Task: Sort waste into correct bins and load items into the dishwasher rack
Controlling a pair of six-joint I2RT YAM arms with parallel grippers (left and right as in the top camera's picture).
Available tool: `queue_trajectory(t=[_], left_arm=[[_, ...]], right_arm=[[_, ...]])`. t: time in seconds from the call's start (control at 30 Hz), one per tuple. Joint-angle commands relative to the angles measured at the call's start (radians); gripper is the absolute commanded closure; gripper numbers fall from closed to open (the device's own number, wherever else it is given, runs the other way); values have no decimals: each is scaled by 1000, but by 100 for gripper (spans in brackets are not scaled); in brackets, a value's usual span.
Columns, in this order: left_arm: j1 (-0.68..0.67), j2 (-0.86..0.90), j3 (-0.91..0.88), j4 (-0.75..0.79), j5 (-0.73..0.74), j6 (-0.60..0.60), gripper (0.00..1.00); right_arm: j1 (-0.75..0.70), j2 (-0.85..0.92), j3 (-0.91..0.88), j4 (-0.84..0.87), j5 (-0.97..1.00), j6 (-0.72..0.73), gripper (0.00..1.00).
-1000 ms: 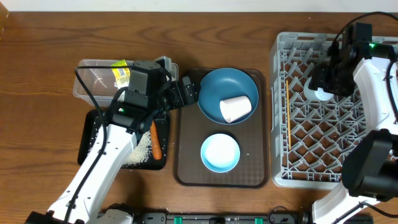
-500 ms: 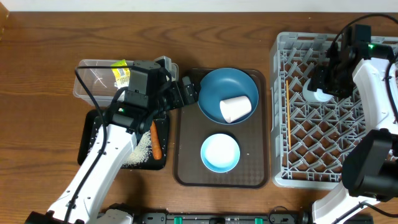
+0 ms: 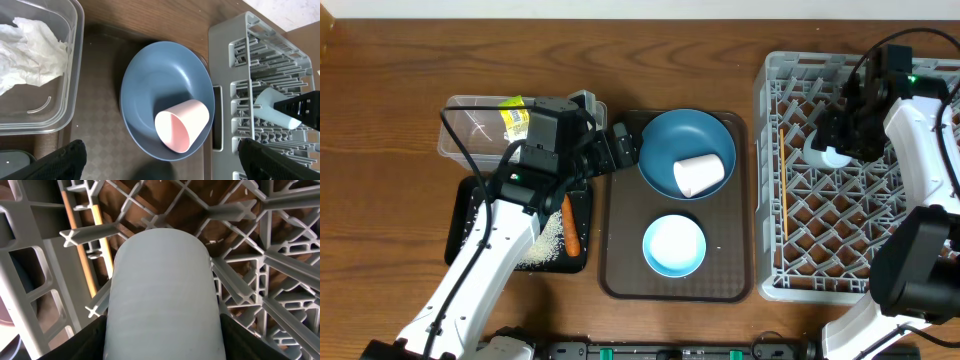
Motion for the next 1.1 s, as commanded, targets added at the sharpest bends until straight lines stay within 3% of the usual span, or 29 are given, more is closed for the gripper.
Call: queue_trajectory(t=[0.0,0.43,0.73,1.07], left_arm=[[-1,2,17,-1,-12,2,1],[-1,2,17,-1,-12,3,1],[-1,2,17,-1,-12,3,1],[-1,2,17,-1,-12,2,1]], right_arm=[[3,-6,-8,0,-5,12,94],[-2,-6,34,-39,-53,46,99],[-19,-6,259,-211,-53,45,99],[-21,-6,251,-369,-24,35,99]])
